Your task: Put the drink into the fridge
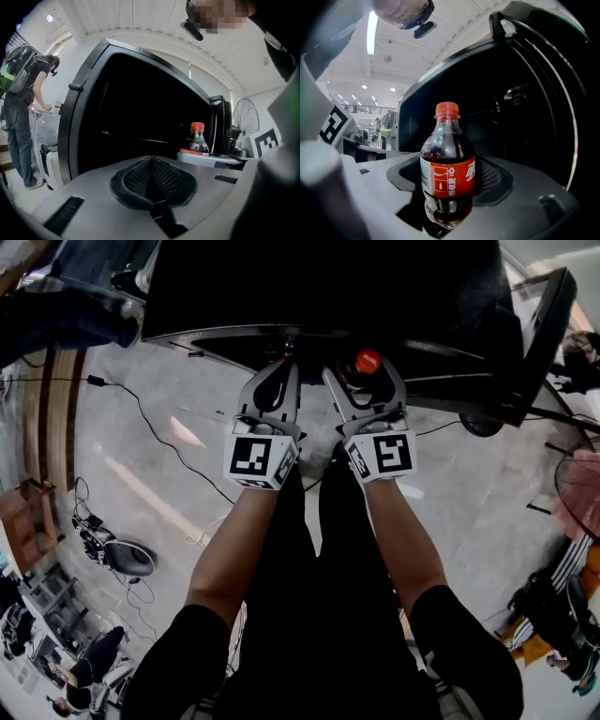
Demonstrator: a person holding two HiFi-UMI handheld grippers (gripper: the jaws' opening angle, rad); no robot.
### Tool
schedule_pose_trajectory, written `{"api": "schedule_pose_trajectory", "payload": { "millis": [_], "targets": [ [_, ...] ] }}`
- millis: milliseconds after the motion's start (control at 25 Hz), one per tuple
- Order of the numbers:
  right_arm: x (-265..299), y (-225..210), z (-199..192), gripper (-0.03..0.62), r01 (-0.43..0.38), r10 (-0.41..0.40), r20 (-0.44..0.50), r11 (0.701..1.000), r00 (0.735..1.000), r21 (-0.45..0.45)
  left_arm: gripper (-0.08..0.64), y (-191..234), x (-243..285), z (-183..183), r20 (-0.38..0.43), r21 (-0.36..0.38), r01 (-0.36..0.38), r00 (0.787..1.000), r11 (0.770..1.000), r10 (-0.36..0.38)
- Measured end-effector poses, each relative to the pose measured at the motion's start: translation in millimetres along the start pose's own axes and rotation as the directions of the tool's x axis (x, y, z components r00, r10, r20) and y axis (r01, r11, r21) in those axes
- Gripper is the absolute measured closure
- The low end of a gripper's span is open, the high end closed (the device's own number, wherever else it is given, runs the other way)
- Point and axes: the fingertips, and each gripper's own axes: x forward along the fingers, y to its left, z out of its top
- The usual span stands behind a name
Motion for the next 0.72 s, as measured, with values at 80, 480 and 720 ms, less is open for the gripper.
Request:
{"api": "schedule_pose_trajectory", "payload": {
  "millis": [80, 480, 720],
  "targets": [
    [9.5, -4.7, -9.0, 0.291, -0.001, 0.001, -0.006, 1.0, 1.0, 0.0, 0.541, 5.2, 6.5, -6.7, -0.001, -0.006, -0.015, 1.0, 1.0, 0.015],
    [48.4, -33.6, -51.0, 0.291, 0.028, -0.028, 0.003, 1.0, 1.0, -0.009, 0.541, 32.3, 46.8, -52.7, -0.039, 0.007, -0.039, 0.999, 0.999, 0.039],
    [73.4, -45.8, -72.1, 0.291, 0.047, -0.047, 0.023, 0.999, 0.999, -0.025, 0.541, 41.8, 60.1, -70.3, -0.037, -0.012, -0.037, 0.999, 0.999, 0.037]
  ]
}}
